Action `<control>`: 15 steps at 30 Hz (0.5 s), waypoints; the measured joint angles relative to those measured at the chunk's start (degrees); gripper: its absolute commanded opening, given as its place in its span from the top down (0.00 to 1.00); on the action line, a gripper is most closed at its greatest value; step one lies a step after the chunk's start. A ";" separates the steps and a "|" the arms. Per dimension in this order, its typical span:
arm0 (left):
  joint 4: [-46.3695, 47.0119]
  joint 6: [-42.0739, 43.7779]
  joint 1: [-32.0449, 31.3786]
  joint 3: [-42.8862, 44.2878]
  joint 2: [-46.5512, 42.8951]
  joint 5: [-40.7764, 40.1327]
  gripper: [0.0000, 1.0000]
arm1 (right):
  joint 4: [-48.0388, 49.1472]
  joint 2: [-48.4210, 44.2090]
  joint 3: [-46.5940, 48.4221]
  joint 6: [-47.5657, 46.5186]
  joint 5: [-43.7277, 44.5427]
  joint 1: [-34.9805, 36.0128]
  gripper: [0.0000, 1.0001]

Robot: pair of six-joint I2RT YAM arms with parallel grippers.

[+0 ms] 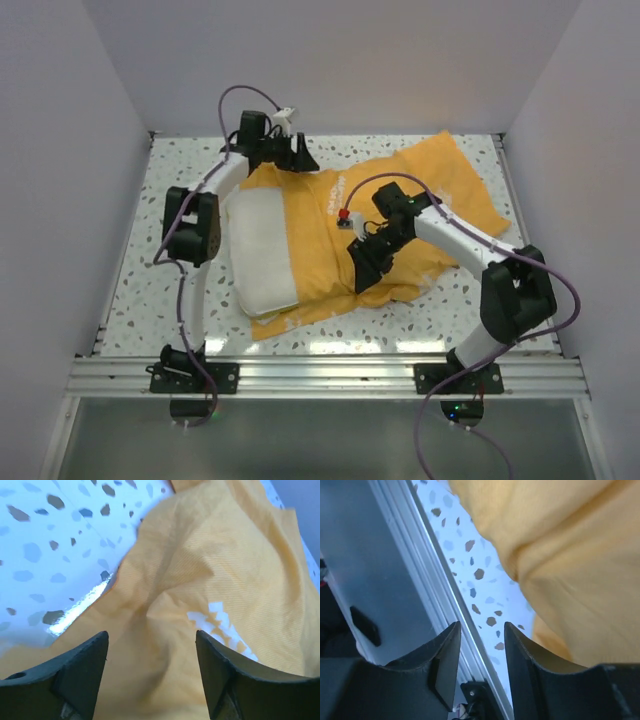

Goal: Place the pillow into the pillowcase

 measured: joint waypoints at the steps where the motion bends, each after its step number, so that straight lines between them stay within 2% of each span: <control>1: 1.18 -0.28 0.39 -1.64 -2.19 -0.02 0.23 | -0.87 -1.01 0.83 0.35 -0.22 0.42 0.55; 3: 2.93 -0.81 2.38 -8.85 -9.81 -0.11 0.23 | -1.29 -2.69 4.61 2.03 2.27 -0.94 0.48; 7: 4.15 1.86 9.38 -24.90 -29.05 -0.46 0.23 | 2.73 -3.74 13.00 4.22 13.16 -6.03 0.46; 10: 4.11 5.35 12.68 -36.44 -41.35 -1.27 0.22 | 4.20 -2.40 17.22 4.63 20.76 -7.08 0.43; 12: 3.89 8.20 12.02 -42.66 -46.31 -0.96 0.21 | 5.27 -0.37 19.10 4.50 24.83 -6.47 0.40; 14: 2.01 12.02 10.10 -47.58 -48.85 -0.68 0.19 | 6.84 1.46 19.26 4.11 28.46 -5.99 0.33; 15: 0.96 14.21 9.09 -49.35 -49.20 -0.55 0.09 | 7.61 2.54 19.10 3.69 30.56 -5.73 0.31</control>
